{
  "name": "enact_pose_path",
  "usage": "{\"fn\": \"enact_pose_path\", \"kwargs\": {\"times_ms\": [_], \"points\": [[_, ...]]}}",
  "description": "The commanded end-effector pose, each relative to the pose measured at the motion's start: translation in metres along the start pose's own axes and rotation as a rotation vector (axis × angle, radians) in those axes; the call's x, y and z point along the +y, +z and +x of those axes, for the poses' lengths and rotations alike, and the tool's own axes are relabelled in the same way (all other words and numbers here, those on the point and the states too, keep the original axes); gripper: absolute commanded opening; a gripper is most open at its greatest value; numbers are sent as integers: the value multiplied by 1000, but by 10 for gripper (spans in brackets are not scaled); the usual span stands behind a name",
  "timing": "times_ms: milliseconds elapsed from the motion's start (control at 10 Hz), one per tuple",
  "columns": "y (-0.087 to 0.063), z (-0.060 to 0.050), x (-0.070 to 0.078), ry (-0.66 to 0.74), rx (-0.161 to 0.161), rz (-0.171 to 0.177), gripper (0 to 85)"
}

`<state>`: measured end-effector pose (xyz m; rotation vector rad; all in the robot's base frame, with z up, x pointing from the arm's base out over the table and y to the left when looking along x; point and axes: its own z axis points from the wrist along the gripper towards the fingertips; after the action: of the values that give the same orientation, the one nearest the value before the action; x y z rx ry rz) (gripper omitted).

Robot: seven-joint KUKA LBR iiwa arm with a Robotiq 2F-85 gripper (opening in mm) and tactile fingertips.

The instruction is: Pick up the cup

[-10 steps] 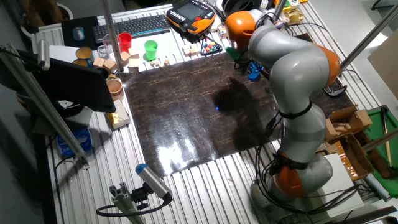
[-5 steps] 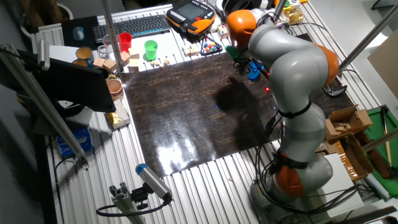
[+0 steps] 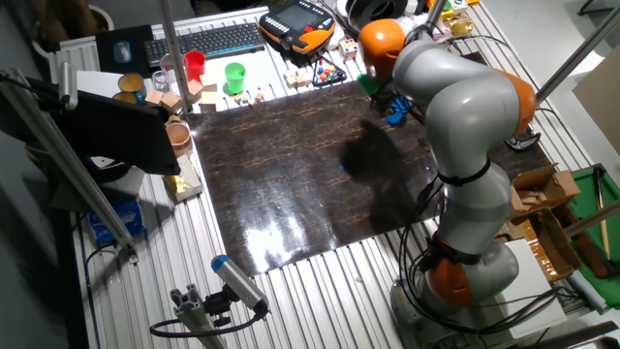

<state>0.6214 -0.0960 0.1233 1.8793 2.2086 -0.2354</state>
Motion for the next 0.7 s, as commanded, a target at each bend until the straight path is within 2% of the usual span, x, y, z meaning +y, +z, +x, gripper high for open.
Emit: {"fn": "enact_pose_path", "kwargs": {"times_ms": [0, 100, 200, 600], "points": [[4, 1, 2, 23, -8, 3, 507], [7, 2, 3, 58, -32, 7, 720], [9, 1, 3, 69, -48, 7, 777], [20, -10, 6, 101, -104, 8, 843]]}}
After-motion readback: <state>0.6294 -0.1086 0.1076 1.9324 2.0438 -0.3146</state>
